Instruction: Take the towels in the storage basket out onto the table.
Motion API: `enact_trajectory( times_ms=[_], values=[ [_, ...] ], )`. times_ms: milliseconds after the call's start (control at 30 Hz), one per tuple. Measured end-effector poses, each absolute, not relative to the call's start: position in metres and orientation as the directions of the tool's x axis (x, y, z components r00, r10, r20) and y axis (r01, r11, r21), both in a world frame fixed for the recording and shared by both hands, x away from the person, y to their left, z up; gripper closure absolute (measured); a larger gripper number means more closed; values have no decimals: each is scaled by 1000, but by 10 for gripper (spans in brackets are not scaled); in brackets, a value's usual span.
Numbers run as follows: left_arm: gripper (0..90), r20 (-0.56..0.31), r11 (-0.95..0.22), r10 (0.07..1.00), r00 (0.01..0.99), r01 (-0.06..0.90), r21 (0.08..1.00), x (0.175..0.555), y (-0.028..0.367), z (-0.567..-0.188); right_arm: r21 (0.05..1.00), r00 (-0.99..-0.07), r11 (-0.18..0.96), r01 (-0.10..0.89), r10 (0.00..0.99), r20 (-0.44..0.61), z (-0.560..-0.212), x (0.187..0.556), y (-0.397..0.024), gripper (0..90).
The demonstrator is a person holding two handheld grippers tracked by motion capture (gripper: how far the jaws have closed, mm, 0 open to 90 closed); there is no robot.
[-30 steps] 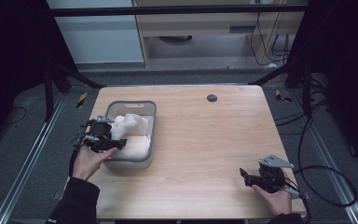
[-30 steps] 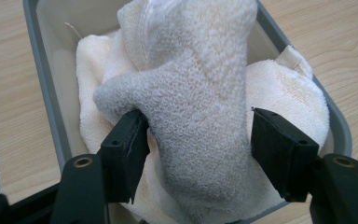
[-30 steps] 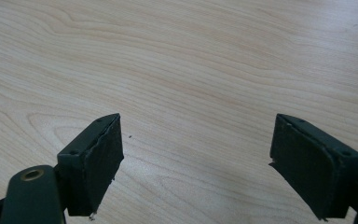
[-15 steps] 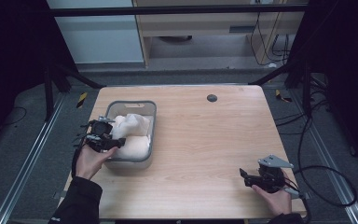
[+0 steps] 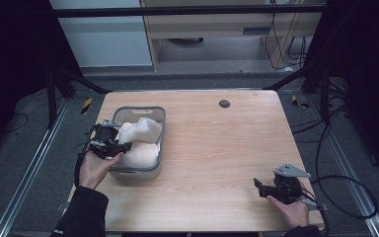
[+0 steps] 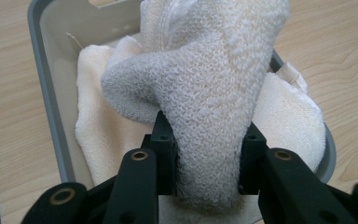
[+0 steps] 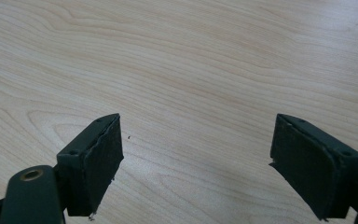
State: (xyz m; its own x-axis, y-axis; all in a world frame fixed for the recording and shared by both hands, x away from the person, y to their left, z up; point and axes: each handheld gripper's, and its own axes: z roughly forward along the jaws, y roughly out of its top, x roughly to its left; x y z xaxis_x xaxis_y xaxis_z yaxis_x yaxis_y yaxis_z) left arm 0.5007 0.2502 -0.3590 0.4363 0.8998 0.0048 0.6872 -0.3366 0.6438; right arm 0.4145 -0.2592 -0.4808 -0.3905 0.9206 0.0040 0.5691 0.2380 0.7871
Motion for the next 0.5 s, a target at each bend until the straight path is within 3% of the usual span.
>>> enact_trajectory(
  times_ms=[500],
  values=[
    [678, 13, -333, 890, 455, 633, 699, 494, 253, -314, 789, -393, 248, 562, 919, -9, -481, 415, -260, 167]
  ],
)
